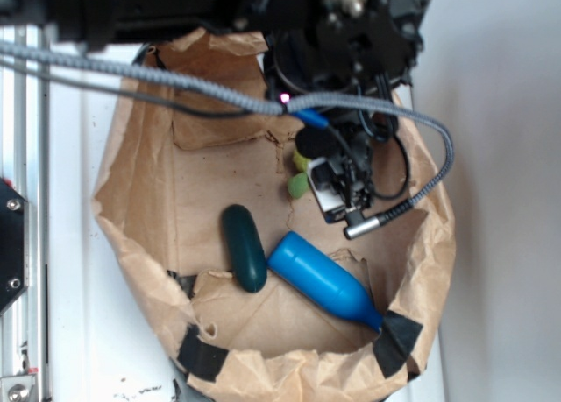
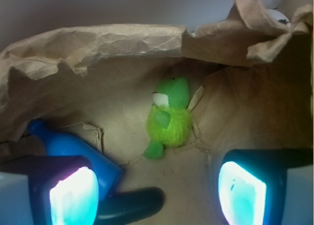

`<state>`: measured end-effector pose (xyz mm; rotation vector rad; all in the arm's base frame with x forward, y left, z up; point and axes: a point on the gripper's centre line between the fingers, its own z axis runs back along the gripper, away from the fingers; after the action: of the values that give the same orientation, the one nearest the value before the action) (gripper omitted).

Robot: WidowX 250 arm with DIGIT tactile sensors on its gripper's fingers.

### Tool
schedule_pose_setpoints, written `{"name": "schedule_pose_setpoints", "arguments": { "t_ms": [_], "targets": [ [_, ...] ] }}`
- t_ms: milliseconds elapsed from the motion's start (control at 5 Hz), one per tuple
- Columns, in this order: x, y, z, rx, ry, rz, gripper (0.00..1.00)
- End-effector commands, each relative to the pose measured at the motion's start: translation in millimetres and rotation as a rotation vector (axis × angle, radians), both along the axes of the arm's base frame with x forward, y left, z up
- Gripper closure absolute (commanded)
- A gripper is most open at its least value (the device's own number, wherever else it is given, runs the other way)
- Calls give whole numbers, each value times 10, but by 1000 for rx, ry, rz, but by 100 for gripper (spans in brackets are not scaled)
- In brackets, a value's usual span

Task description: Grab the green animal.

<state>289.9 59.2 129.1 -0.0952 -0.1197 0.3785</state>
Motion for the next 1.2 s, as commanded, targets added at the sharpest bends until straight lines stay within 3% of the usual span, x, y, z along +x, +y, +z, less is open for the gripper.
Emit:
{"name": "schedule_pose_setpoints", "arguments": {
  "t_ms": [0, 600, 800, 1000],
  "targets": [
    [81, -11, -219, 53, -41, 54, 0],
    [253, -160, -699, 135, -63, 64, 0],
    [366, -206, -874, 168, -22, 76, 0],
    [395, -215, -986, 198, -8, 101, 100]
  ]
}}
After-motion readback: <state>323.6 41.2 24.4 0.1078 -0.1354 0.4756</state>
